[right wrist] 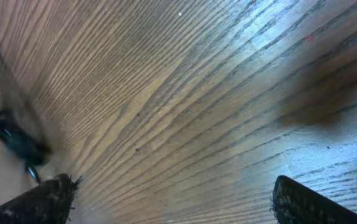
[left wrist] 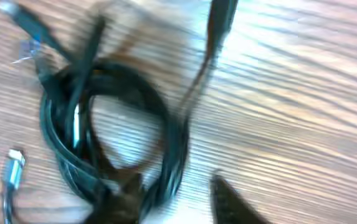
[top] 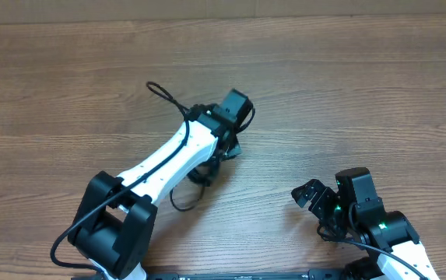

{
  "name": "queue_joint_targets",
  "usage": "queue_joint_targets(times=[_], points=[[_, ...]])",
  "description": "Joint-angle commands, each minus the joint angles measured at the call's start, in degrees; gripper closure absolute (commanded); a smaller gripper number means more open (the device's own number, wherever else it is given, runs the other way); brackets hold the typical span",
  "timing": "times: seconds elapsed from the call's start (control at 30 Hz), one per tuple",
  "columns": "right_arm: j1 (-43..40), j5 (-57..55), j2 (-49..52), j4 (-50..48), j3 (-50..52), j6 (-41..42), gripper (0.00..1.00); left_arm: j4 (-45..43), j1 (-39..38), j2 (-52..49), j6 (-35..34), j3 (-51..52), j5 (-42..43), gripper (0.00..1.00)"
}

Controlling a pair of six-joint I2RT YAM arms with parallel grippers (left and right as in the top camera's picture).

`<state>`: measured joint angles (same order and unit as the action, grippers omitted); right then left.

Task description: Untangle cables

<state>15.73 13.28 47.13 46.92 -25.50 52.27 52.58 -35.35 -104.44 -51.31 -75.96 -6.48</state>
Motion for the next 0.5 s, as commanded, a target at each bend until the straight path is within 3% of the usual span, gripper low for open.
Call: queue_joint_targets(times=[0.0, 0.1, 0.23, 0.33, 0.47], points=[[-0.4, -0.3, -0.5, -0.3, -0.4, -0.1, 0.0, 0.9, 0.0, -0.2, 0.5, -1.0, 8.4, 0.51], [-0.4, -0.3, -0.5, -0.3, -0.4, -0.1, 0.0, 1.8, 0.0, -0.2, 0.5, -0.9, 8.6, 0.39], [-0.4, -0.3, -0.5, -0.3, -0.4, -0.1, 0.0, 1.6, 0.0, -0.2, -1.3, -0.9, 3.7, 0.43], [-0.4, -0.3, -0.5, -0.3, -0.4, -0.1, 0.0, 1.6, 0.0, -0.2, -9.7, -0.9, -1.5, 0.52], [-0.4, -0.3, -0.5, -0.3, -0.4, -0.1, 0.0, 1.4, 0.0, -0.3, -23.1, -0.9, -5.3, 0.57]])
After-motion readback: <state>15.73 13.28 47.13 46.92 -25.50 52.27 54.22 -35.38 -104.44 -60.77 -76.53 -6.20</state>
